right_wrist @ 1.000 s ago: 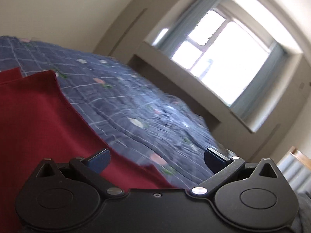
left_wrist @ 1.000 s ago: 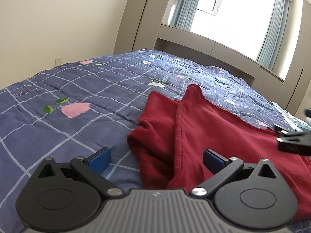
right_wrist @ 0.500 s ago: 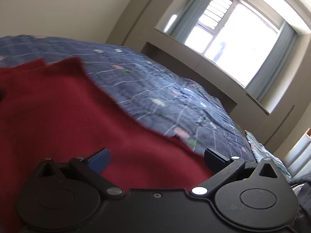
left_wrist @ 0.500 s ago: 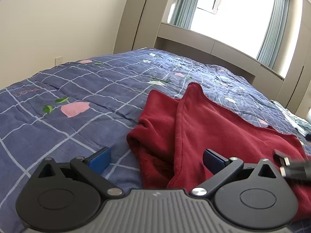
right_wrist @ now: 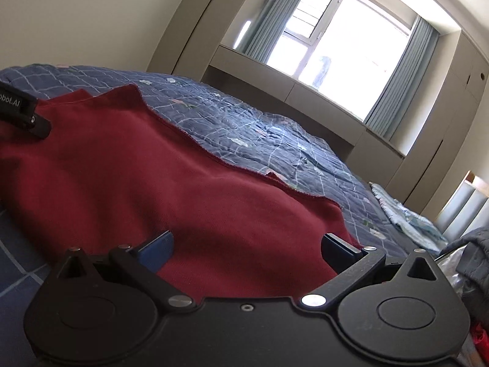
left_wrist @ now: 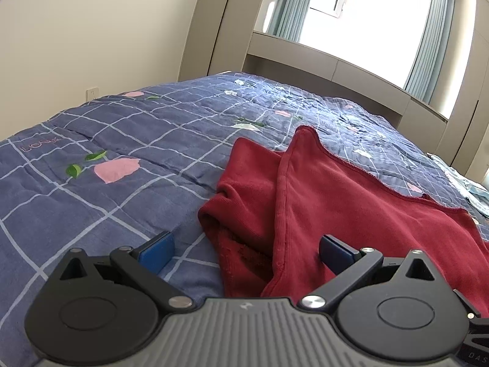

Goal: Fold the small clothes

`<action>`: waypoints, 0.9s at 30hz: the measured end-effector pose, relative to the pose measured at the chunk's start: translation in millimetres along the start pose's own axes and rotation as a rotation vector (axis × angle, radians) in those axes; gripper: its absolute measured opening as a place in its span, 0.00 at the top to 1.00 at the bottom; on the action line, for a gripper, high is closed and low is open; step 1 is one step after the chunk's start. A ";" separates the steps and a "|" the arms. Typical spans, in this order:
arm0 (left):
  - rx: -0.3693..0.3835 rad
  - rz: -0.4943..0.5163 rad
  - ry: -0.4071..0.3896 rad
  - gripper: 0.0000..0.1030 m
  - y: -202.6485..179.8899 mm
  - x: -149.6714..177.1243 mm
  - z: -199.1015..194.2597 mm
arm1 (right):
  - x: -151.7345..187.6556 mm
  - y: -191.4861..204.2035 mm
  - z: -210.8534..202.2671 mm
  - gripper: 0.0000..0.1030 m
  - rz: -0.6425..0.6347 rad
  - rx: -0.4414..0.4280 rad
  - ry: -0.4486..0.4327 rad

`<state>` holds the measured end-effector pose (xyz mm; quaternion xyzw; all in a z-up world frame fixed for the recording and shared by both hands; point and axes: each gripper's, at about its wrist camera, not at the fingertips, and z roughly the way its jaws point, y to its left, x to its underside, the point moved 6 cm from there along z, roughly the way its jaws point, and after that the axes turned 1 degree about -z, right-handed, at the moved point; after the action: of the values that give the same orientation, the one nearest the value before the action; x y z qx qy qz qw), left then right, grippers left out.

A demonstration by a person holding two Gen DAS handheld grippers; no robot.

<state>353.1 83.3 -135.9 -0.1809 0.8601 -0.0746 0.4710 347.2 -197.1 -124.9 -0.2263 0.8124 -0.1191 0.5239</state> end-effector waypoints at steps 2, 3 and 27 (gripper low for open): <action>0.012 0.001 0.021 0.00 -0.3 0.7 -1.2 | 0.6 -1.6 -0.1 0.01 0.015 -0.010 0.002; 0.020 0.003 0.026 0.00 -0.7 2.2 -4.1 | 0.8 -2.1 0.1 0.01 0.020 -0.013 0.003; 0.097 -0.446 0.059 0.46 -3.3 25.9 -24.8 | 4.0 -10.5 3.0 0.01 0.084 -0.056 0.007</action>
<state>320.4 69.3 -141.8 -0.3415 0.8075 -0.2237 0.4258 351.1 -208.1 -124.8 -0.2064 0.8261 -0.0751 0.5189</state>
